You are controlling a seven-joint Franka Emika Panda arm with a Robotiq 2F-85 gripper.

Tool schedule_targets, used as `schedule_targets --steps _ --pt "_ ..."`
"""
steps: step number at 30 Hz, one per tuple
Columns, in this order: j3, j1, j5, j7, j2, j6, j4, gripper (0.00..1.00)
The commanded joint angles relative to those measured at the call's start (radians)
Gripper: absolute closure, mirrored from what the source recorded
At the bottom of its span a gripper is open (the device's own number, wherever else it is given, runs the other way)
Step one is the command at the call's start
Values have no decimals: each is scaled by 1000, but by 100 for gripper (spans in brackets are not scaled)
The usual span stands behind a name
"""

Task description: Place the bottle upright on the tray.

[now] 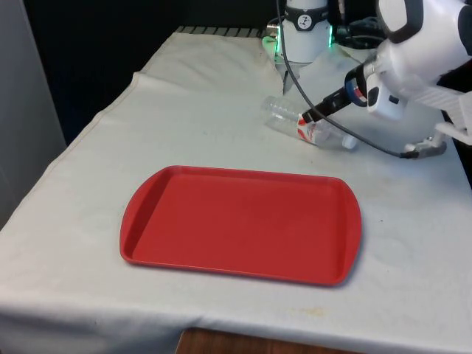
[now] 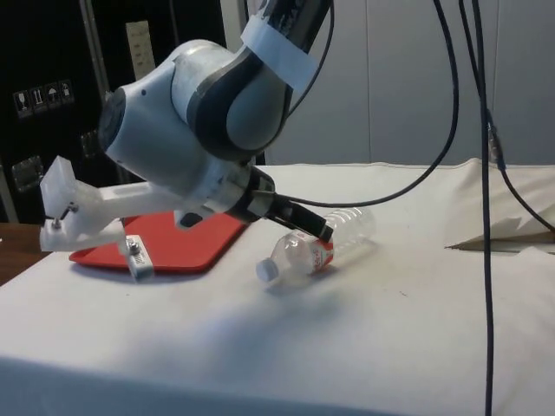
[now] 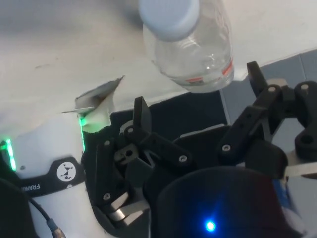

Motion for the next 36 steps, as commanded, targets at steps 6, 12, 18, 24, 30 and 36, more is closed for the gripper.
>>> schedule_targets --steps 6,12,18,24,30,36 --pt "-3 8 -20 -3 23 -28 18 0" --pt "0 6 -29 -1 35 -27 21 0" --pt "-1 12 -32 -4 45 -34 38 0" --pt "-3 16 -35 0 59 -34 49 0" --pt "-3 18 -47 9 81 -34 63 0" --pt "-3 18 -56 18 93 -32 65 0"
